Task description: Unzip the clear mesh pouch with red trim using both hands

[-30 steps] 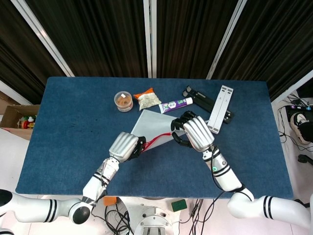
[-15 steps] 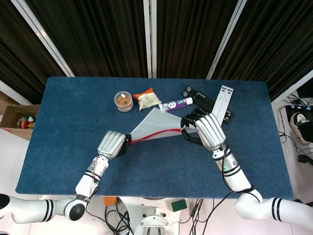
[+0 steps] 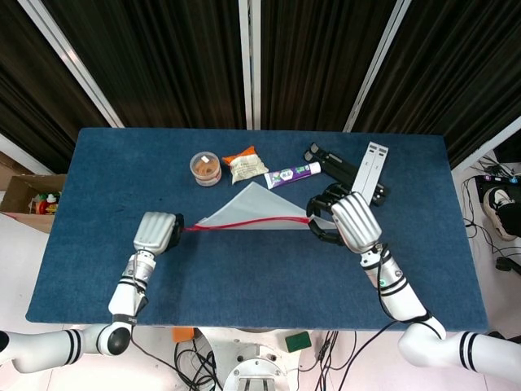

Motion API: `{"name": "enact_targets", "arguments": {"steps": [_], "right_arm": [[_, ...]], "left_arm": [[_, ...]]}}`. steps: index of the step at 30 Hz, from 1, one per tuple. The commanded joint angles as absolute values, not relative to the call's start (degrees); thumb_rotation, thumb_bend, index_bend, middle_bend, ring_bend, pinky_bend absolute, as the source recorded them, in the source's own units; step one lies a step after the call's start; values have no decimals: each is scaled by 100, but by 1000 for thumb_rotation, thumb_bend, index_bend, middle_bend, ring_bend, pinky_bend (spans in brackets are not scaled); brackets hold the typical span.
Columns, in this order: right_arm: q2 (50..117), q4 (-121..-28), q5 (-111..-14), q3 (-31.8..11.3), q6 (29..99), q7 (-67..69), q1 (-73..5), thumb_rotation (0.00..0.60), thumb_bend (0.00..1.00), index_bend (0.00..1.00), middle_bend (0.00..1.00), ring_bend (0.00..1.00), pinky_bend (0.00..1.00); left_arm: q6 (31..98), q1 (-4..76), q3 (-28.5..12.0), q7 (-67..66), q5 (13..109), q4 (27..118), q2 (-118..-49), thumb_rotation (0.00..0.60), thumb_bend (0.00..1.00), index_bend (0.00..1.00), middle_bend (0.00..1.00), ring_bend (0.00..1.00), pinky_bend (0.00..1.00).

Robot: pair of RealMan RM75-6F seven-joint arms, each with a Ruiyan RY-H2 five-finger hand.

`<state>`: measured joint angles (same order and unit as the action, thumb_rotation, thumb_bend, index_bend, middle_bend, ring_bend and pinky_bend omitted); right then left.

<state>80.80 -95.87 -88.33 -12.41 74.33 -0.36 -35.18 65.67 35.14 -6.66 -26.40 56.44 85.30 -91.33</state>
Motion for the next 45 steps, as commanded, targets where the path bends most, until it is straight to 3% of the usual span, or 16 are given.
{"name": "enact_targets", "arguments": {"steps": [1,7,10,12,14,17,21,24,26,29,36,42,45], "right_arm": [[8182,-9484,-8885,-1184,7359,8,-3570,600,569,883,679,509,421],[8421,-9185,-8983,-1053,7166,136,-3693,600,569,882,679,509,421],[8449,-9094,-9055,-937,7003,150,-3755,600,565,880,679,509,421],[8465,-9017,-9144,-829,6893,51,-3797,600,550,878,677,509,421],[8492,-8968,-9205,-744,6815,-50,-3823,600,528,869,668,509,421],[8459,-8969,-9225,-589,6565,-264,-3873,600,485,785,615,491,420],[8132,-9318,-8872,-334,5813,-686,-3953,600,316,452,423,311,289],[7708,-9782,-8200,-177,5091,-1226,-4015,600,171,142,246,143,129],[7437,-10118,-7678,-134,4724,-1484,-4069,600,89,12,113,36,36],[7102,-10497,-7148,-102,4455,-1601,-4120,600,25,0,11,0,0],[6450,-10910,-7381,-103,4308,-456,-3940,600,0,0,0,0,0],[6205,-10605,-8191,-73,5138,52,-3502,600,0,0,39,0,0],[6314,-10428,-8250,-198,5937,-154,-3167,600,51,1,129,10,71]], "left_arm": [[6572,3472,-668,-2656,5636,8482,-9087,600,595,577,829,843,1000],[6683,3331,-647,-2642,5698,8459,-8967,600,591,562,824,841,1000],[6732,3269,-617,-2783,5680,8644,-8784,600,475,376,763,797,1000],[6811,3218,-629,-2855,5669,8873,-8623,600,341,216,649,685,996],[6963,3152,-643,-2865,5760,9068,-8474,600,288,165,547,572,962],[7234,3024,-663,-2823,5943,9340,-8249,600,246,154,412,408,799],[7606,2812,-712,-2583,6241,9702,-7907,600,227,153,303,278,551],[7878,2614,-738,-2230,6527,9889,-7644,600,220,153,292,243,451],[8031,2478,-742,-1971,6709,9960,-7466,600,219,153,292,236,417],[8202,2286,-739,-1588,6912,9985,-7238,600,216,154,292,226,365],[8284,1888,-703,-736,7018,9887,-6815,600,211,168,264,185,301],[8501,1571,-647,-418,7145,9584,-6723,600,211,196,257,175,284],[8615,1432,-586,-333,7289,9438,-6684,600,212,216,257,175,281]]}}
